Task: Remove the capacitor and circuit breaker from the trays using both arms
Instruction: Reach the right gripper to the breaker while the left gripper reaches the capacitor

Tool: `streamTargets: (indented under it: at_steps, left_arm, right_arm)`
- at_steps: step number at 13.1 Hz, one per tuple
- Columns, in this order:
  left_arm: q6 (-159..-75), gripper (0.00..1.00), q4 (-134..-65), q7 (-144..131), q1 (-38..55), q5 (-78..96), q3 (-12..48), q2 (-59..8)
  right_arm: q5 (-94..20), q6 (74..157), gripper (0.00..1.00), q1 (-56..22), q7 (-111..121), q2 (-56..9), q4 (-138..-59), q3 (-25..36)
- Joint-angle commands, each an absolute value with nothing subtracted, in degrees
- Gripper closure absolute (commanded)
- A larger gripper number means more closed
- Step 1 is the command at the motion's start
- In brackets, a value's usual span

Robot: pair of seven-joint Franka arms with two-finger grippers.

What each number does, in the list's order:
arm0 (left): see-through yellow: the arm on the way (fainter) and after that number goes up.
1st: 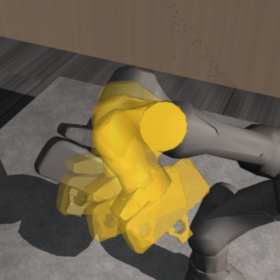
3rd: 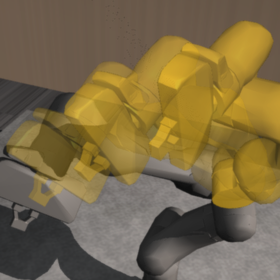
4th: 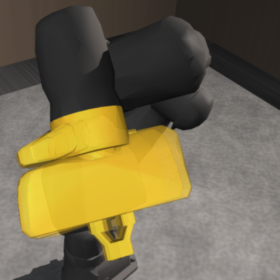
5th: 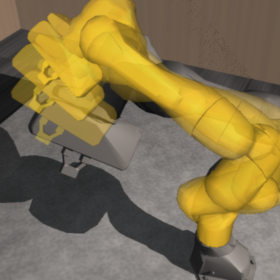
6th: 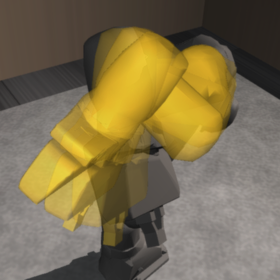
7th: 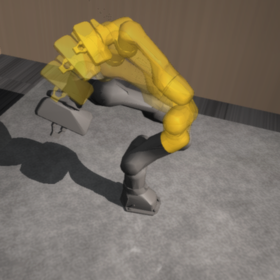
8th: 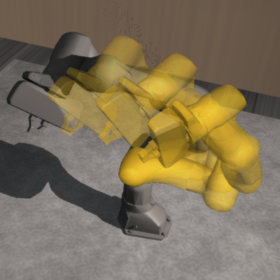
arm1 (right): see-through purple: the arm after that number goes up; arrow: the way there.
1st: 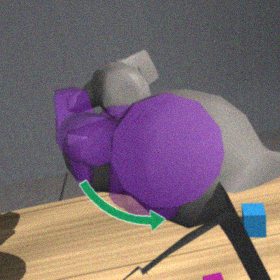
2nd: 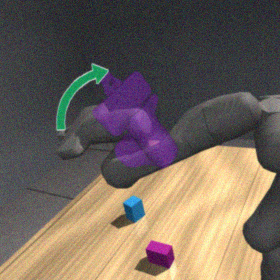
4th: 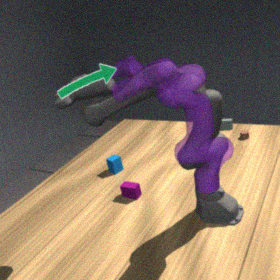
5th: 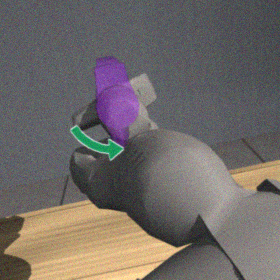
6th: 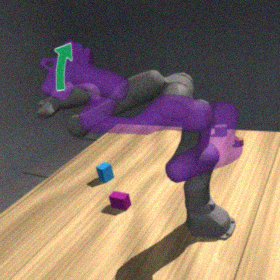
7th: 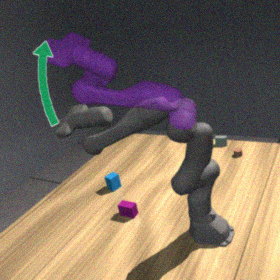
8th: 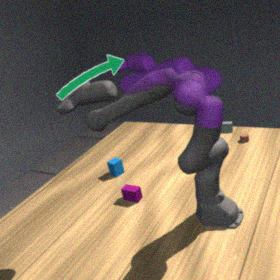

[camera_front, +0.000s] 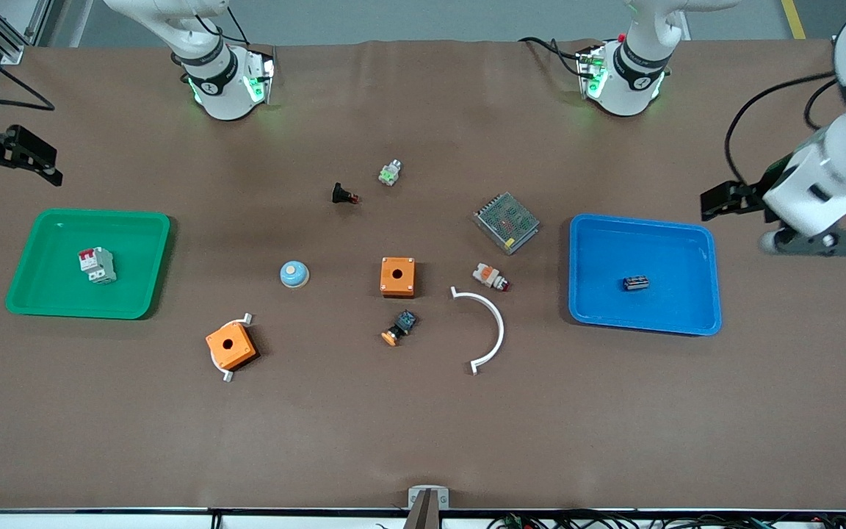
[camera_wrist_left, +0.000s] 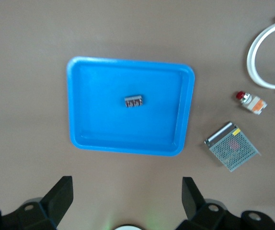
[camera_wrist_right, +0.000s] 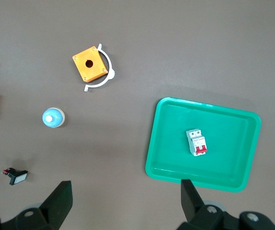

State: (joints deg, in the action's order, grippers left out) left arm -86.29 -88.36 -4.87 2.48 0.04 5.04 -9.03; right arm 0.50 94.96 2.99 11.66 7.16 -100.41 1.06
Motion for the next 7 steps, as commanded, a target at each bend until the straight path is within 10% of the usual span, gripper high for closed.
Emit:
streamTargets:
  at_steps: [1,7]
  left_arm:
    - [-89.45,0.0,-92.09,-5.01,2.46,0.97,5.36,-13.61]
    - [-103.08,0.0,-99.75,-5.01,2.11,0.97,5.36,-25.03]
  right_arm:
    - [5.24,95.89,0.0,2.99,13.09,2.92,-100.63,1.14]
    - [10.9,108.16,0.0,11.84,24.73,-10.0,-107.3,1.32]
